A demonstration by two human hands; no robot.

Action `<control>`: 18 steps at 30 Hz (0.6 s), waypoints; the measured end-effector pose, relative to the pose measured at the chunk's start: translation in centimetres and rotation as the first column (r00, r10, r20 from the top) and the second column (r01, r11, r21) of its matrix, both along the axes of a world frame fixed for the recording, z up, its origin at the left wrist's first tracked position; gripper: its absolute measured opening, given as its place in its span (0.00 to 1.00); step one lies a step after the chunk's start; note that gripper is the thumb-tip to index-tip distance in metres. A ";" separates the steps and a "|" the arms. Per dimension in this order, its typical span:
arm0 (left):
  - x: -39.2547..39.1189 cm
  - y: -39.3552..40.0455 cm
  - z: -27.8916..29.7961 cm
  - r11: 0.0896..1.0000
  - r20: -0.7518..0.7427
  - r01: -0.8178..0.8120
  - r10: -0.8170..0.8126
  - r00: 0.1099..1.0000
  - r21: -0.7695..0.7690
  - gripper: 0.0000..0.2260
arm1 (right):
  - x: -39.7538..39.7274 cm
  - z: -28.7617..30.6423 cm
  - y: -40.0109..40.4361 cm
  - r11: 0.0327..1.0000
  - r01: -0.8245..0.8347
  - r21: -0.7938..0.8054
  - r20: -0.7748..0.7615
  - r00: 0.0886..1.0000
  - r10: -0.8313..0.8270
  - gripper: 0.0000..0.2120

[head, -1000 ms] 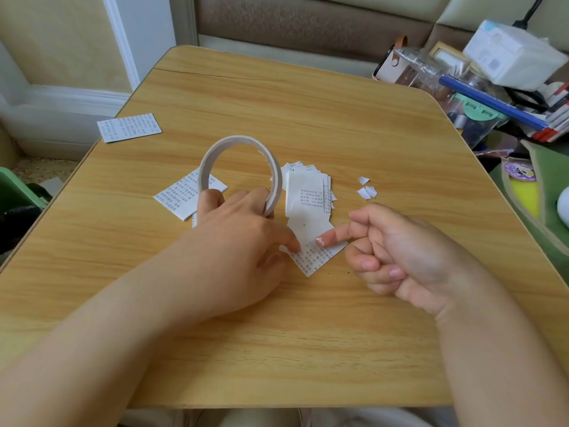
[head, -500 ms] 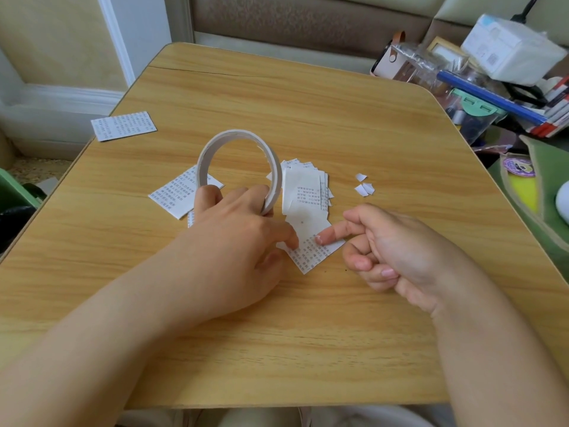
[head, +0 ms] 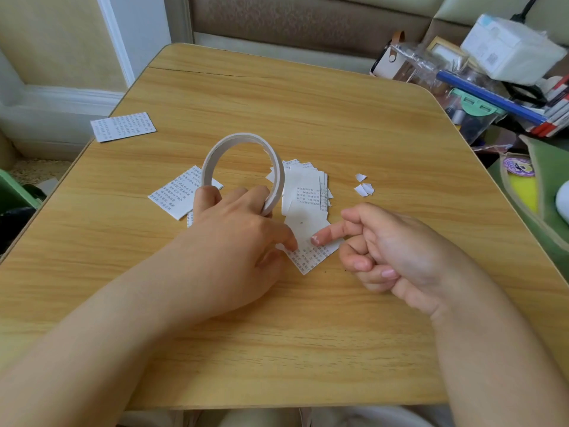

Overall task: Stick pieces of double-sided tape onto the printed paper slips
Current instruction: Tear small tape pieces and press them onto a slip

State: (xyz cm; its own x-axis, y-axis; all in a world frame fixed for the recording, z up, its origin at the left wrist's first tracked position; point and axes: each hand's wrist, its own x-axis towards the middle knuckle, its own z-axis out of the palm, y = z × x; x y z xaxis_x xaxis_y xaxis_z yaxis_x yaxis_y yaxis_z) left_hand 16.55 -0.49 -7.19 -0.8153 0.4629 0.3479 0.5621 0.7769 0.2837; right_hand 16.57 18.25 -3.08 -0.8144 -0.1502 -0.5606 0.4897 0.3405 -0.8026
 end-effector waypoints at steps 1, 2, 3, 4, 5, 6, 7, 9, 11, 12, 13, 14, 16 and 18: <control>0.0 0.0 -0.1 1.000 -0.004 0.000 0.000 1.000 0.003 0.17 | 0.0 -0.1 -0.1 1.000 -0.003 0.018 -0.009 1.000 0.003 0.21; 0.0 0.0 -0.1 1.000 -0.007 0.001 -0.001 1.000 0.004 0.17 | 0.0 -0.2 -0.2 0.999 -0.003 0.032 -0.016 1.000 0.004 0.21; 0.0 0.0 -0.1 1.000 -0.008 0.002 -0.002 1.000 0.004 0.17 | 0.0 -0.2 -0.3 0.999 -0.003 0.042 -0.022 1.000 0.004 0.20; 0.0 0.0 -0.1 1.000 -0.008 0.002 -0.002 1.000 0.004 0.17 | 0.0 -0.2 -0.3 0.999 -0.002 0.050 -0.027 1.000 0.004 0.20; 0.1 0.0 -0.1 1.000 -0.007 0.001 -0.001 1.000 0.006 0.17 | 0.0 -0.2 -0.4 0.998 -0.001 0.057 -0.031 1.000 0.003 0.20; 0.1 0.0 0.0 1.000 -0.005 -0.001 0.001 1.000 0.008 0.17 | 0.0 -0.2 -0.4 0.998 -0.001 0.062 -0.035 0.999 0.003 0.20; 0.1 0.0 0.0 1.000 -0.003 -0.002 0.002 1.000 0.011 0.17 | 0.1 -0.1 -0.4 0.998 -0.001 0.066 -0.038 0.999 0.003 0.20; 0.1 -0.1 0.2 1.000 0.009 -0.005 0.005 1.000 0.019 0.17 | 0.2 0.0 -0.4 0.997 -0.004 0.078 -0.041 0.999 0.008 0.20; 0.1 -0.2 0.2 1.000 0.011 -0.016 0.016 1.000 0.019 0.17 | 0.2 0.0 -0.4 0.996 -0.010 0.091 -0.044 0.999 0.014 0.20; 0.1 -0.3 0.3 1.000 0.006 -0.022 0.021 1.000 0.014 0.17 | 0.3 0.0 -0.4 0.996 -0.011 0.094 -0.046 0.999 0.015 0.20; 0.1 -0.2 0.3 1.000 0.005 -0.021 0.021 1.000 0.010 0.17 | 0.3 0.1 -0.4 0.995 -0.011 0.095 -0.047 0.999 0.015 0.20; 0.1 -0.2 0.4 1.000 0.012 -0.014 0.014 1.000 0.006 0.17 | 0.3 0.1 -0.4 0.995 -0.009 0.094 -0.047 0.999 0.014 0.20; 0.2 -0.1 0.5 1.000 0.033 0.014 -0.014 0.999 -0.005 0.17 | 0.3 0.1 -0.4 0.996 -0.008 0.092 -0.046 0.999 0.012 0.20; 0.3 0.0 0.4 0.999 0.043 0.037 -0.035 0.998 -0.037 0.18 | 0.3 0.1 -0.4 0.996 -0.007 0.090 -0.050 0.999 0.011 0.20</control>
State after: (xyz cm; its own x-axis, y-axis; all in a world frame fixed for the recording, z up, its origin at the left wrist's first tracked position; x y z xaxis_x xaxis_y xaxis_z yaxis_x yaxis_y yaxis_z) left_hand 16.83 -0.48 -6.75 -0.8116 0.5041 0.2953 0.5778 0.7670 0.2789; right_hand 16.90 17.80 -2.98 -0.8408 -0.1089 -0.5303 0.4459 0.4162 -0.7924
